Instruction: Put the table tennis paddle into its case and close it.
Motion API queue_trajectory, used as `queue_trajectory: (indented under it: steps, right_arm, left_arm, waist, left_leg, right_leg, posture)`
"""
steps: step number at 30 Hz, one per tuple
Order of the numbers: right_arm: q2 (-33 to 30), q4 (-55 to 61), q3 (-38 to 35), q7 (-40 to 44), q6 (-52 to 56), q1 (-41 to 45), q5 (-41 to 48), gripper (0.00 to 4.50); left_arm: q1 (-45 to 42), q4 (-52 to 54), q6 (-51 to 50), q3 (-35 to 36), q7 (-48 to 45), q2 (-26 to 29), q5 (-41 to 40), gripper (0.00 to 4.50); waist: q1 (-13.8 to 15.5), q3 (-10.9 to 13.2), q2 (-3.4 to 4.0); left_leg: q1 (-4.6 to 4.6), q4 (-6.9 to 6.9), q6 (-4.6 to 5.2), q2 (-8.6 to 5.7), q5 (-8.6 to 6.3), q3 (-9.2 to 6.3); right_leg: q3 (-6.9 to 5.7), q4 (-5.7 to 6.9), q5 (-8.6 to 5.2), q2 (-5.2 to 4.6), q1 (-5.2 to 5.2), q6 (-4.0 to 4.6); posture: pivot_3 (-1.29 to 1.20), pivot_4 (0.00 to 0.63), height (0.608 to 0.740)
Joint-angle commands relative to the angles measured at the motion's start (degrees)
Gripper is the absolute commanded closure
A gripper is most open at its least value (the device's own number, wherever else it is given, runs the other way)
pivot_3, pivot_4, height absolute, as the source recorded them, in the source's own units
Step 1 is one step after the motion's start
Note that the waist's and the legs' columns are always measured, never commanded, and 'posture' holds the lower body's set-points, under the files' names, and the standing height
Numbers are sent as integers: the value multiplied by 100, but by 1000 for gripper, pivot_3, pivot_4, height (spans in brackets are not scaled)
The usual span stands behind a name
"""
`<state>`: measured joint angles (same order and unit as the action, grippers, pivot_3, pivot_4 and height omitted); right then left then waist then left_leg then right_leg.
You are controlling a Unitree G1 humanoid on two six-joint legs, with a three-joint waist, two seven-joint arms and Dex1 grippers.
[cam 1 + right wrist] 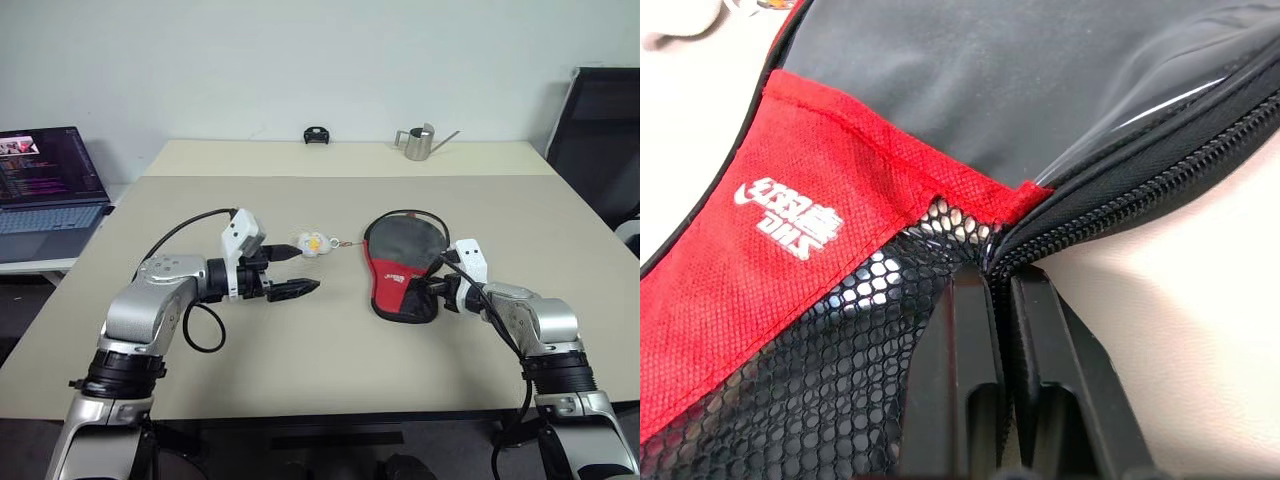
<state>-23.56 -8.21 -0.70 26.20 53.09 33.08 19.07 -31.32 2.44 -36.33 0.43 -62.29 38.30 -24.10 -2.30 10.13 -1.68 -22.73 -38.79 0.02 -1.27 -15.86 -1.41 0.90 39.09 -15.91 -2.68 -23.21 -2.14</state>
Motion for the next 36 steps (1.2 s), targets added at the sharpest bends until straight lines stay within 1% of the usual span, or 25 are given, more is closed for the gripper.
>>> queue_trajectory:
  steps: [1, 10, 14, 20, 25, 29, 36]
  right_arm:
    - [126, 159, 578, 397, 155, -126, 13, 4484]
    - [59, 879, 986, 904, 194, -292, 87, 4484]
    - [-64, 1442, 1110, 1133, 428, -522, 258, 4484]
    - [-184, 2315, 1115, 1194, 910, -904, 520, 4484]
    - [-194, 2842, 975, 1062, 1286, -1224, 693, 4484]
    - [-144, 3156, 720, 864, 1676, -1436, 858, 4484]
    - [3, 3703, 168, 464, 2313, -1856, 1162, 4484]
  left_arm:
    - [186, 446, -112, 162, -62, 250, -198, 0]
    - [571, 826, -289, 96, -128, 488, -429, 0]
    - [704, 1011, -393, 34, -246, 551, -550, 0]
    - [913, 1228, -440, -72, -539, 757, -671, 0]
    - [1139, 1508, -495, -130, -745, 912, -782, 0]
    - [1206, 1673, -609, -123, -768, 986, -918, 0]
    - [1706, 2062, -546, -105, -992, 1417, -1027, 0]
  waist:
    - [-13, 0, 0]
    - [-101, 0, 0]
    - [-98, 0, 0]
    - [-89, 1, 1]
    - [-59, 1, 1]
    - [-31, 1, 1]
    - [41, 1, 1]
  left_leg:
    - [0, 1, 0, 1, 0, -1]
    - [-2, 7, 0, 4, -1, -1]
    - [-4, 8, 0, 5, -1, -2]
    - [-6, 8, -1, 5, -2, -4]
    - [-8, 8, -1, 5, -2, -5]
    - [-9, 8, -1, 5, -2, -6]
    - [-10, 8, -1, 4, -2, -6]
  right_leg:
    - [0, -1, 0, 0, 0, 0]
    - [1, -5, -1, 4, -4, 1]
    - [0, -8, -1, 5, -5, 1]
    - [0, -10, -1, 4, -6, 1]
    - [-2, -11, -2, 2, -6, 1]
    - [-4, -12, -2, 2, -5, 1]
    - [-4, -14, -3, 0, -5, 1]
  posture:
    - [0, 150, 740]
    - [0, 150, 740]
    - [0, 150, 740]
    - [0, 150, 740]
    - [0, 150, 740]
    - [0, 150, 740]
    - [0, 150, 740]
